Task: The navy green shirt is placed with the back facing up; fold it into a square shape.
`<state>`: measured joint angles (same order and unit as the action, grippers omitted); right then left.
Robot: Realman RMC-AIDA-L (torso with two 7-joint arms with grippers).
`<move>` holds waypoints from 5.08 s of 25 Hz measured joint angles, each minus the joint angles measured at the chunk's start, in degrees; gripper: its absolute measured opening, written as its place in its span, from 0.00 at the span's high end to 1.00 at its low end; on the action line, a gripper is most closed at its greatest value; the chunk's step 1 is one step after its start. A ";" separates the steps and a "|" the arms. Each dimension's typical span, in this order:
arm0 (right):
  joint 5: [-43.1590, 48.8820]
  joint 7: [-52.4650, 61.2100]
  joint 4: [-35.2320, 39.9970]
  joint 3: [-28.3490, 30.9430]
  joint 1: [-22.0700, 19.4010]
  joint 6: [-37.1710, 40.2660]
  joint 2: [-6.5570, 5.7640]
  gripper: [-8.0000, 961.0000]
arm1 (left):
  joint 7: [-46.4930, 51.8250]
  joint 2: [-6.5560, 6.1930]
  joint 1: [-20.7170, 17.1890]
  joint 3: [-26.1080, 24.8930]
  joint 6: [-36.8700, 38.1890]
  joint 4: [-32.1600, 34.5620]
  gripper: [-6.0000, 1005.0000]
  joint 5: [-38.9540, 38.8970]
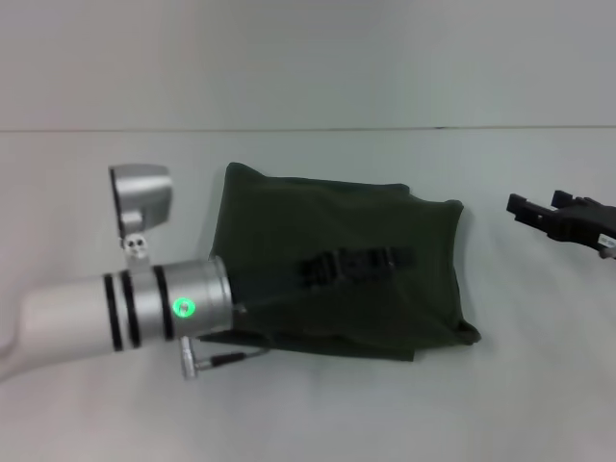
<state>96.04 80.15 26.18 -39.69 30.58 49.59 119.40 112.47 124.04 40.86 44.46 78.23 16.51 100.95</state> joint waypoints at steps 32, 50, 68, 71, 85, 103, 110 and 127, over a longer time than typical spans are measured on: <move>11.30 -25.66 0.45 -0.20 -13.15 39.90 0.32 0.11 | -37.48 -4.03 -20.14 -0.56 9.51 20.31 0.07 4.24; 13.13 -29.35 -3.40 -0.20 -13.74 37.67 0.41 0.11 | 9.01 -6.17 -1.38 -3.46 -7.88 17.32 0.07 19.48; 13.11 -29.61 -3.87 -0.31 -14.51 38.70 0.30 0.11 | 22.24 -6.02 2.51 2.11 -22.39 13.79 0.08 26.66; 13.13 -29.61 -3.83 -0.30 -14.42 38.75 0.30 0.11 | 22.07 -5.95 2.26 2.08 -23.37 13.94 0.10 26.68; 13.21 -29.51 -3.79 -0.39 -14.51 38.95 0.30 0.11 | 22.03 -5.09 2.71 2.24 -22.02 12.98 0.17 26.76; 13.20 -29.44 -3.73 -0.39 -14.67 40.10 0.22 0.11 | 21.64 -5.22 1.72 2.69 -21.69 13.38 0.58 26.56; 13.20 -29.40 -3.57 -0.39 -14.44 40.15 0.30 0.11 | 20.89 -5.17 1.53 2.64 -21.24 13.47 0.90 26.33; 13.20 -29.38 -3.50 0.01 -14.19 40.14 0.31 0.11 | 19.75 -5.77 -3.57 -4.50 -16.26 14.30 0.94 23.81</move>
<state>109.25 50.76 22.68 -39.68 16.38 89.73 119.71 132.23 118.27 37.29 39.96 61.97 30.81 124.77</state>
